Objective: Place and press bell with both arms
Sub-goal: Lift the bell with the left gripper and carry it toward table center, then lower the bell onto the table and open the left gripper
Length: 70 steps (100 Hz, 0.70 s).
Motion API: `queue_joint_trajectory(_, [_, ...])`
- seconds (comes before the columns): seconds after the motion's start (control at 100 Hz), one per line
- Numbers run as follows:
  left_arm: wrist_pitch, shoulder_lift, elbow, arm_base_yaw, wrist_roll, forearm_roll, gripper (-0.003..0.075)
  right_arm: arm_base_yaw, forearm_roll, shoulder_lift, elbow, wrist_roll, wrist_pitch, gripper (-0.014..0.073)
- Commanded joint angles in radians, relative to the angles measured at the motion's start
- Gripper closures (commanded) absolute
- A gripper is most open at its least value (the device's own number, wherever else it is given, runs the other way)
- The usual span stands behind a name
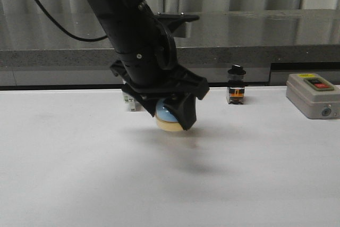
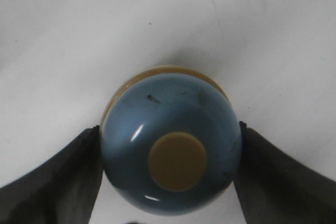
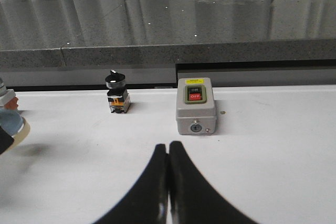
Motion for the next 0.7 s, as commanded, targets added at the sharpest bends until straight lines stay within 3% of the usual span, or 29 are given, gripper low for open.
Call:
queue_joint_trajectory(0.0, [-0.051,-0.031,-0.036,-0.014,-0.001,-0.015,0.0472,-0.005,0.000,-0.019,-0.015,-0.002,-0.091,0.0654])
queue_joint_trajectory(0.55, [-0.052,-0.003,-0.036,-0.014,0.001,-0.022,0.0463,-0.005,0.000,-0.019,-0.015,-0.002,-0.091,0.0654])
queue_joint_trajectory(0.69, [-0.043,-0.003,-0.036,-0.014,0.003,-0.022,0.0357,-0.005,0.000,-0.019,-0.015,-0.002,-0.091,0.0654])
